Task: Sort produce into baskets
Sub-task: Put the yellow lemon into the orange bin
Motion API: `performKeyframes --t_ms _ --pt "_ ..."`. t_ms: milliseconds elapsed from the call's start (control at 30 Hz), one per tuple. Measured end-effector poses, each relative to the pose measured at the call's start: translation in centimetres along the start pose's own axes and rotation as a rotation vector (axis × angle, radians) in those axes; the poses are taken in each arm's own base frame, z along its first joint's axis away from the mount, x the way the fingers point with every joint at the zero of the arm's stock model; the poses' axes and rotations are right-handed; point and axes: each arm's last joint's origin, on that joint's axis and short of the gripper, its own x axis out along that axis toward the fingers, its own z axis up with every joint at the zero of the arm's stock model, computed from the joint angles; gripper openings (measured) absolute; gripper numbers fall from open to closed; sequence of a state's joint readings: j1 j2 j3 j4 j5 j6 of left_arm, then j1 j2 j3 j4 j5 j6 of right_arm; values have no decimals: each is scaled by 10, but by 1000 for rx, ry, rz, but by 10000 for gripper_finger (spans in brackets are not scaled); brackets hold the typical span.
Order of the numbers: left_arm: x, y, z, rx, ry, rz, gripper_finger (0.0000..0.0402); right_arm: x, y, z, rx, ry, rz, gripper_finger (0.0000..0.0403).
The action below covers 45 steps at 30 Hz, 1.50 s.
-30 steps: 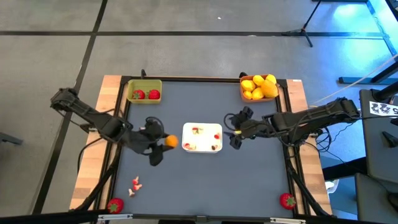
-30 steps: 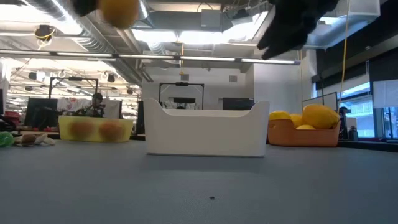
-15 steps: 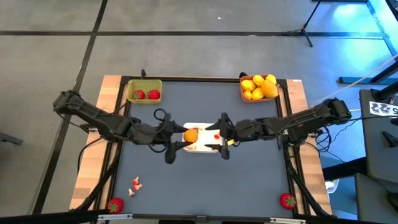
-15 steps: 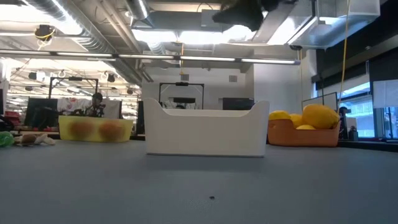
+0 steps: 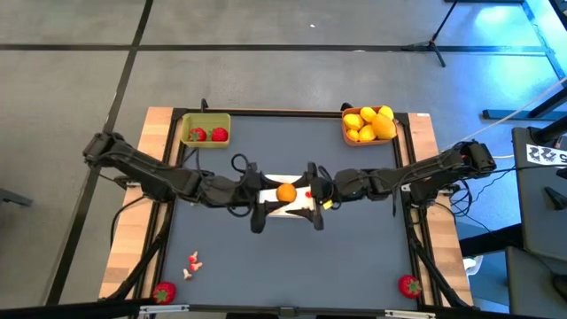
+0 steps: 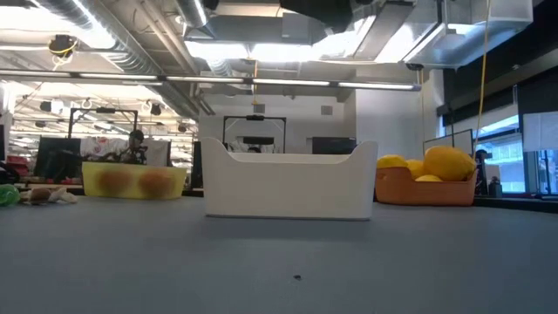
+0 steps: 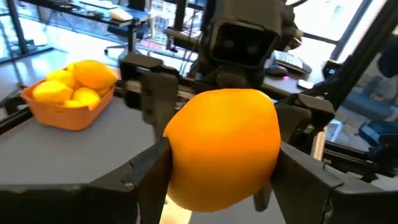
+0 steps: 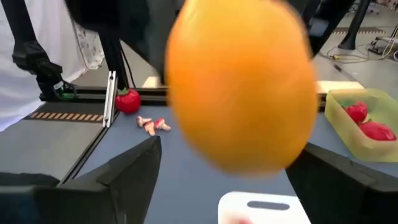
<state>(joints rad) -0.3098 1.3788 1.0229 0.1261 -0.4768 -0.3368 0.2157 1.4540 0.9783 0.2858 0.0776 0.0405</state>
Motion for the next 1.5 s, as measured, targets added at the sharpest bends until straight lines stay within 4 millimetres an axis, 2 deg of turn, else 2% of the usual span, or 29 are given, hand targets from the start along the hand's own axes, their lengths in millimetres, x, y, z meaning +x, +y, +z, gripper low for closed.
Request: performKeyframes --t_ms 333,667,967,1200,1333,1500 --pt "6 -1 -5 0 17 -1 235 0 0 4 -29 -39 9 245" --pt "7 0 -5 13 9 8 237 0 0 3 -36 -29 0 232" --pt "3 3 -6 48 39 29 315 -4 -2 1 -21 25 -63 231" --pt "-17 10 -2 81 123 47 328 -28 -10 0 -8 163 -289 231" --pt "-22 16 -6 70 192 85 328 -51 -17 1 -6 245 -466 231" --pt "-25 21 -17 69 293 133 328 -85 -38 -1 59 358 -646 230"
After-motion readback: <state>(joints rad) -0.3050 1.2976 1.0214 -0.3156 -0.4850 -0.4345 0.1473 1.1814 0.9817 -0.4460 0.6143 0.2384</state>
